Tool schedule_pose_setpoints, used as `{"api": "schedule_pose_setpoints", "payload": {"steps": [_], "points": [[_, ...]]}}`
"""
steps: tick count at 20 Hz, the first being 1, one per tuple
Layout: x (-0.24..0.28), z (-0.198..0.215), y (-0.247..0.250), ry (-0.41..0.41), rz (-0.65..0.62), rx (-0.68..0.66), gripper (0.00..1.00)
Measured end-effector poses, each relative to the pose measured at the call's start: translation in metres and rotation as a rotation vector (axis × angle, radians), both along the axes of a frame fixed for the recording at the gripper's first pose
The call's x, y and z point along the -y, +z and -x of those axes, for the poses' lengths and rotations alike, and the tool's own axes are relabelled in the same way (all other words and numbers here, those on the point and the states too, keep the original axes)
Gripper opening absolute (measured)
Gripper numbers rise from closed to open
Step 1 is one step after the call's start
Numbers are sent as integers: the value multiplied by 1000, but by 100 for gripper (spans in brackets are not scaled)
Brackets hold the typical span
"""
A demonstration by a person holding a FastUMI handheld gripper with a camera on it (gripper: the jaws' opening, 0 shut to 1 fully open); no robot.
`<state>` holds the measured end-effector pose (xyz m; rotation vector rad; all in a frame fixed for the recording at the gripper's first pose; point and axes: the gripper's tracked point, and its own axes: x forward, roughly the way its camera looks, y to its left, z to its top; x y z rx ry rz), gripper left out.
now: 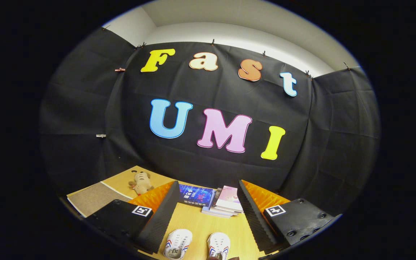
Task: Open the storage box then place both shoes into the box .Put the left shoe in first, then the right shoe, with the right side of both shoes facing outward in a uniform manner.
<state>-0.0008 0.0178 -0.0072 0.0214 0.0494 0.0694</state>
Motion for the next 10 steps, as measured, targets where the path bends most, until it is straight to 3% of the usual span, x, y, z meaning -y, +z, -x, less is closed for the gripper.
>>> {"api": "schedule_pose_setpoints", "payload": {"steps": [7,10], "points": [[-5,-10,-9,25,-21,-27,98],[-24,-14,-18,114,-82,-66,98]]}}
